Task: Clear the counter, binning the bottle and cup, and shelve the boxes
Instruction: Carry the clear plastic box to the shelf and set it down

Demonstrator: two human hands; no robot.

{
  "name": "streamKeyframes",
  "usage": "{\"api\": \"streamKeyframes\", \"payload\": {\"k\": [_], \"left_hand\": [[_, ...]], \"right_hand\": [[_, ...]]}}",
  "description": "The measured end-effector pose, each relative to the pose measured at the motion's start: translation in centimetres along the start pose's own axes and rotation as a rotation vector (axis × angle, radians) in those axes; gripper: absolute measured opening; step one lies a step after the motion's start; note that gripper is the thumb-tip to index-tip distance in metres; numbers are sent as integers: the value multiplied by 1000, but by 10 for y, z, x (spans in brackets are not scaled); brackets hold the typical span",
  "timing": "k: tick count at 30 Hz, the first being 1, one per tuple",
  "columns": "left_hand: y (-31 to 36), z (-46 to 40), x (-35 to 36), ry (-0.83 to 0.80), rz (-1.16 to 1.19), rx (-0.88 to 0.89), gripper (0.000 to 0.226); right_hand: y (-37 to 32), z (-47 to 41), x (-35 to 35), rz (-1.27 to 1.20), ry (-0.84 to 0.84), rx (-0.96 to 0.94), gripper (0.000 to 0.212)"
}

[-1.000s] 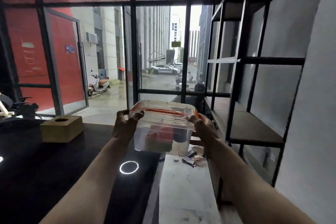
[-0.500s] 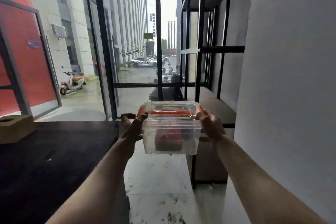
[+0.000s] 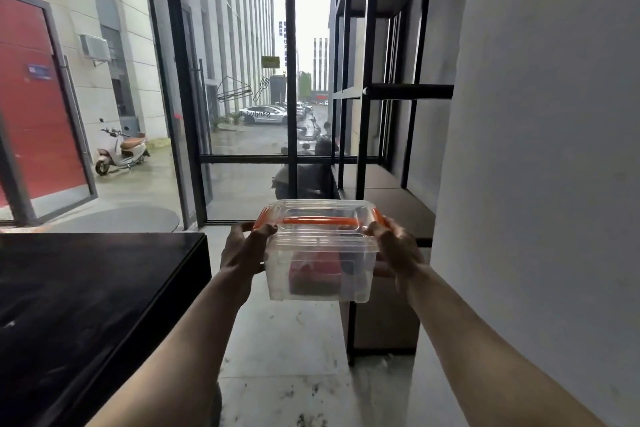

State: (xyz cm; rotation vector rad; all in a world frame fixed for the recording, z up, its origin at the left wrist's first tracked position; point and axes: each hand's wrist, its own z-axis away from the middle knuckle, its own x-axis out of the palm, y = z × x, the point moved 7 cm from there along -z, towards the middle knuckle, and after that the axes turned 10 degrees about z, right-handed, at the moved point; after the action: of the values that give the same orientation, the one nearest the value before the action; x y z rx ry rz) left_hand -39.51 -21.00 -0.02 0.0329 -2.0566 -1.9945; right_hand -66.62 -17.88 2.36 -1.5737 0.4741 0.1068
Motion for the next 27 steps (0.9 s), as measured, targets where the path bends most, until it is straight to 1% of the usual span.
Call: {"api": "streamKeyframes", "payload": {"k": [2, 5, 6, 9, 11, 14, 16, 18, 20, 24, 27], "left_hand": [[-7, -24, 4, 14, -3, -2, 58], [-17, -68, 12, 51, 13, 8, 54], [-20, -84, 15, 58, 17, 10, 56], [-26, -140, 26, 81, 0, 35, 73], [-29, -188, 33, 88, -9, 38, 78], [-30, -266, 40, 106, -3, 23, 74], [-31, -312, 44, 108, 1, 23, 68], [-35, -354, 48, 102, -13, 25, 74], [-39, -392, 52, 99, -27, 17, 81], [-48, -470, 54, 103, -46, 6, 81], [-62, -535, 55, 104, -74, 4, 78]], "right_hand": [[6, -26, 7, -3, 7, -9, 62], [14, -75, 21, -25, 1, -7, 61], [16, -94, 27, -29, -6, -10, 62], [14, -155, 47, -25, -15, -4, 65], [9, -202, 61, 5, -15, -11, 68], [-2, -276, 85, 54, -40, -26, 80], [-5, -322, 100, 58, -43, -33, 73], [-2, -365, 115, 28, -40, -30, 67], [4, -405, 132, 13, -49, -11, 66], [12, -480, 165, 0, -41, 24, 68], [20, -541, 193, -22, -47, 14, 64]]}}
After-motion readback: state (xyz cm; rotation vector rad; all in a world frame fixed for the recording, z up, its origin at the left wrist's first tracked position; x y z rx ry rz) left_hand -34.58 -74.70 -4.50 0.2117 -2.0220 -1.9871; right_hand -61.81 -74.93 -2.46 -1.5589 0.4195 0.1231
